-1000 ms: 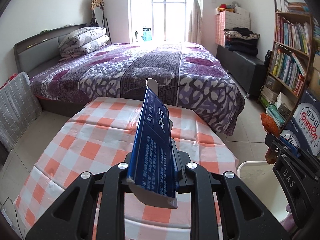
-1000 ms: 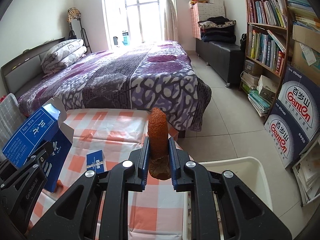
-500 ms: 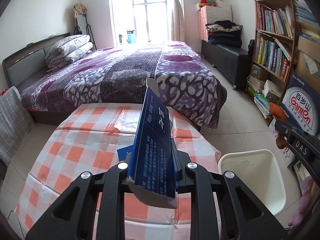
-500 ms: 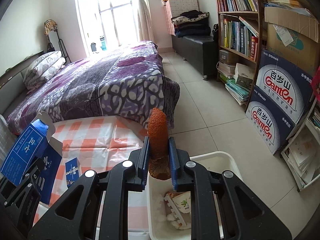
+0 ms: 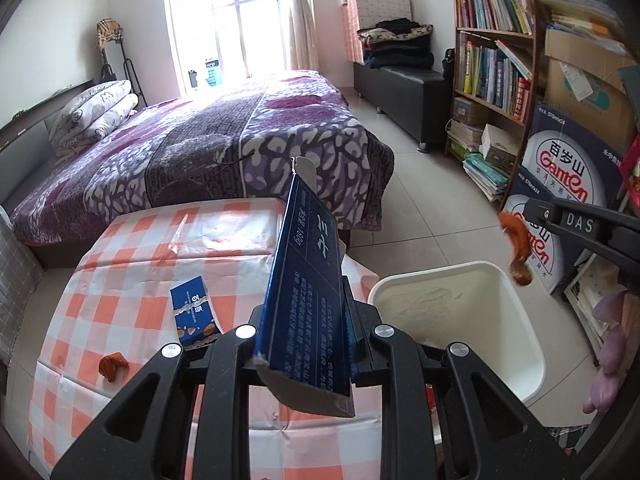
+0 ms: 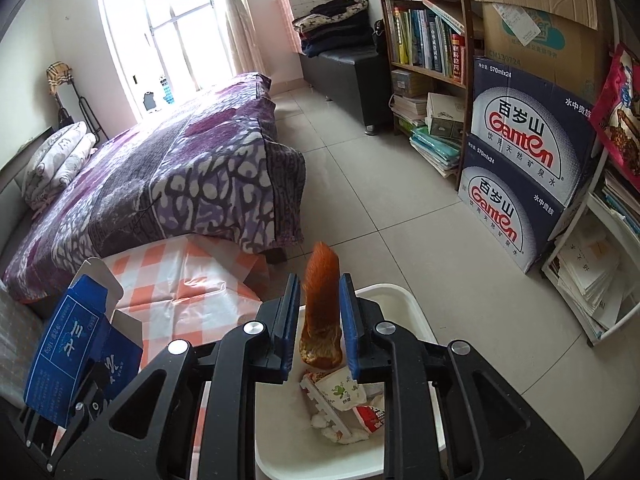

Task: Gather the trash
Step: 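Open right gripper to drop orange peel into white bin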

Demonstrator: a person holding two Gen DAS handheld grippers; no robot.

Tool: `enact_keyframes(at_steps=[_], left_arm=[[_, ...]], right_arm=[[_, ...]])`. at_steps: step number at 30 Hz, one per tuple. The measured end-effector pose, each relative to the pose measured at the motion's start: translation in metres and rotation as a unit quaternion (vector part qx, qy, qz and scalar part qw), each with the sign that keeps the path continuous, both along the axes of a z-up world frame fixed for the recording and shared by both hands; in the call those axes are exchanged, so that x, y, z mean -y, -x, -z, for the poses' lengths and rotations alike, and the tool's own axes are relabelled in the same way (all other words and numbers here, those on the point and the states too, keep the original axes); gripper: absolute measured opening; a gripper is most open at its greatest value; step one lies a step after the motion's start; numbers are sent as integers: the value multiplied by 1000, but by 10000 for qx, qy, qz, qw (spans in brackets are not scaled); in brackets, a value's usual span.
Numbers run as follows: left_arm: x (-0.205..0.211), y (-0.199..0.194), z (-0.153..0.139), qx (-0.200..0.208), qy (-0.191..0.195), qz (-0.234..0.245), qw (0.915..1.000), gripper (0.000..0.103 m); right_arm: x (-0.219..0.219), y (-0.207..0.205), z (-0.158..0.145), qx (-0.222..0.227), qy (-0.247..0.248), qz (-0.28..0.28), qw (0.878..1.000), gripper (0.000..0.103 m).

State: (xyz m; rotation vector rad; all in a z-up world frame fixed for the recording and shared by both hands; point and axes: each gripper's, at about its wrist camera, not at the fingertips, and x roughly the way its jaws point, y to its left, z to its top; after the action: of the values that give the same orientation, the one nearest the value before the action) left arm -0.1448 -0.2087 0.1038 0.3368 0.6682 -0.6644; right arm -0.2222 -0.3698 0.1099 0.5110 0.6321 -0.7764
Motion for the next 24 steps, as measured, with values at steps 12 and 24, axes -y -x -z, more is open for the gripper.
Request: enact_keyframes(at_steps=[12, 24], left_arm=[[39, 35, 10, -158, -103, 543, 9983, 23], [77, 51, 22, -532, -104, 966, 9938, 25]], right_arm=[[44, 53, 3, 244, -364, 858, 9954, 56], [66, 94, 4, 392, -412, 1511, 9869, 71]])
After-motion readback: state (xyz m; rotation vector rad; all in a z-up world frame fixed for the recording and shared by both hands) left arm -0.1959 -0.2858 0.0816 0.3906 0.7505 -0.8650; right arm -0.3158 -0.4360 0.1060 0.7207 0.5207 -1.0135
